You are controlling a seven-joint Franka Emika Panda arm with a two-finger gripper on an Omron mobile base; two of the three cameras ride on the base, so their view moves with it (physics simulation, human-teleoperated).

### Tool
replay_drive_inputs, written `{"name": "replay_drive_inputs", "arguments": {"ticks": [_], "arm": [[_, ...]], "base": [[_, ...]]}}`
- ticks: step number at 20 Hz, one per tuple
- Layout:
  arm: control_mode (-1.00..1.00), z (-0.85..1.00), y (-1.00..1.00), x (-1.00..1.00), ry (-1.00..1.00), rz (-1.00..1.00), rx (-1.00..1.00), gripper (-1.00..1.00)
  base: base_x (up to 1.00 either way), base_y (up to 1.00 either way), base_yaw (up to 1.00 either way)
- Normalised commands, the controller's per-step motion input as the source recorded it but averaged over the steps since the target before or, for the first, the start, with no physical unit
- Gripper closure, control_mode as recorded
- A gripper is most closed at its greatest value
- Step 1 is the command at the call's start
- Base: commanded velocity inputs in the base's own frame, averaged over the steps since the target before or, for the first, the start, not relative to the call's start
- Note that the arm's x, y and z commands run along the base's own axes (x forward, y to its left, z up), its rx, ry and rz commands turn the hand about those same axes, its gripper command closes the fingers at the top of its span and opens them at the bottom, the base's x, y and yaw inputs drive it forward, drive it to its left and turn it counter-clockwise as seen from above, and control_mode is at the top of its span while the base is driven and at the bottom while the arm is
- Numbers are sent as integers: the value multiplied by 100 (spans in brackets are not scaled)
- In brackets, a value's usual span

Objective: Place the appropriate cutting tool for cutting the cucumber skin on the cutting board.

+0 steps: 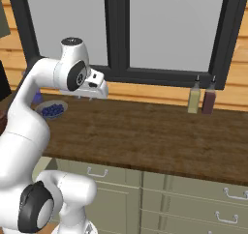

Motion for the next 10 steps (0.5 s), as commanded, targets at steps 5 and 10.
{"name": "replay_drive_inputs", "arguments": {"ticks": [5,10], "arm": [[-100,0,3,-11,-5,0,0,-100],[-100,-41,80,-16,13,0,1,-100]], "base": [[0,0,0],[0,0,0]]}}
